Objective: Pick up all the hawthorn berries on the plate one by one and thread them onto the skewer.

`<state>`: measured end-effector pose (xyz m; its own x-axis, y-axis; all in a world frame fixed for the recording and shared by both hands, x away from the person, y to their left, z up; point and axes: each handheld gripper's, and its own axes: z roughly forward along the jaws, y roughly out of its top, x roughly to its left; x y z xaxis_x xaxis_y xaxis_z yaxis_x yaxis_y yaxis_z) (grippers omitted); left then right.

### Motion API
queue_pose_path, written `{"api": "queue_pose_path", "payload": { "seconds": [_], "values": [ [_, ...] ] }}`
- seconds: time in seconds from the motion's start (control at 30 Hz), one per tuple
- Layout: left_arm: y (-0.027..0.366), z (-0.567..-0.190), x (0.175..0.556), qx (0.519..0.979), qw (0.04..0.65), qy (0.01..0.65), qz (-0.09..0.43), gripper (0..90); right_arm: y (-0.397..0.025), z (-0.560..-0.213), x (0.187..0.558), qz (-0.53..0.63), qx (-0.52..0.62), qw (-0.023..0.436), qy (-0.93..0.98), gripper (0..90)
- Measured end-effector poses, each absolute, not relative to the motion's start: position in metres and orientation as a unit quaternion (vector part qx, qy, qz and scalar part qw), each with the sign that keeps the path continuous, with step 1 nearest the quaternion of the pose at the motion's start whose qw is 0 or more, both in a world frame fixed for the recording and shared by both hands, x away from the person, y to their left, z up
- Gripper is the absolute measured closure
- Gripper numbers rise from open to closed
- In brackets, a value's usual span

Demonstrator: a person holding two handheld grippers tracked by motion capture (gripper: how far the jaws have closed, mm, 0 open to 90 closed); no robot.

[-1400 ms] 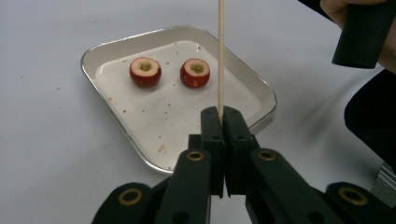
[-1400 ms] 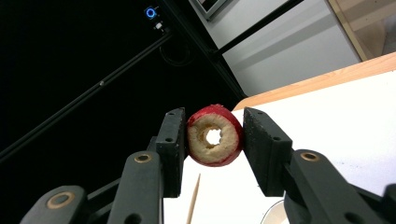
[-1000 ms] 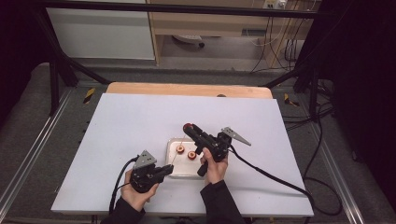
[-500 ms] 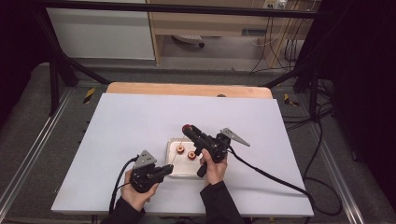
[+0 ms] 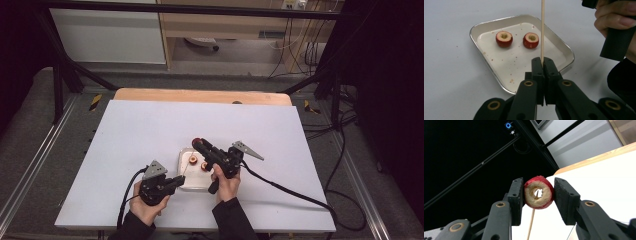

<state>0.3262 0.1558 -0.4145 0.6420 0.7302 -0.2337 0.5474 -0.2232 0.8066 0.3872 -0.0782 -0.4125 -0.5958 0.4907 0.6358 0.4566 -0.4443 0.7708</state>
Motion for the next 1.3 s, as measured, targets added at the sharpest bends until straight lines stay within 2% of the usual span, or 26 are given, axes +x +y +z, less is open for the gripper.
{"api": "queue_pose_path", "payload": {
  "seconds": [0.43,0.73,1.1,1.2,1.3],
  "values": [
    [0.154,-0.414,0.330,0.772,0.472,0.413,0.105,88.4,-0.072,-0.423,0.379,0.697,0.446,-0.002,0.561,61.6],
    [0.153,-0.414,0.334,0.776,0.464,0.413,0.110,88.4,-0.063,-0.438,0.367,0.673,0.441,-0.030,0.593,61.6],
    [0.151,-0.418,0.336,0.784,0.458,0.405,0.112,88.4,-0.060,-0.445,0.361,0.654,0.435,-0.036,0.618,61.5],
    [0.152,-0.419,0.336,0.785,0.459,0.400,0.115,88.3,-0.061,-0.444,0.361,0.648,0.436,-0.035,0.624,60.1],
    [0.156,-0.417,0.336,0.785,0.460,0.397,0.121,88.3,-0.066,-0.437,0.363,0.640,0.426,-0.018,0.639,46.3]
  ]
}}
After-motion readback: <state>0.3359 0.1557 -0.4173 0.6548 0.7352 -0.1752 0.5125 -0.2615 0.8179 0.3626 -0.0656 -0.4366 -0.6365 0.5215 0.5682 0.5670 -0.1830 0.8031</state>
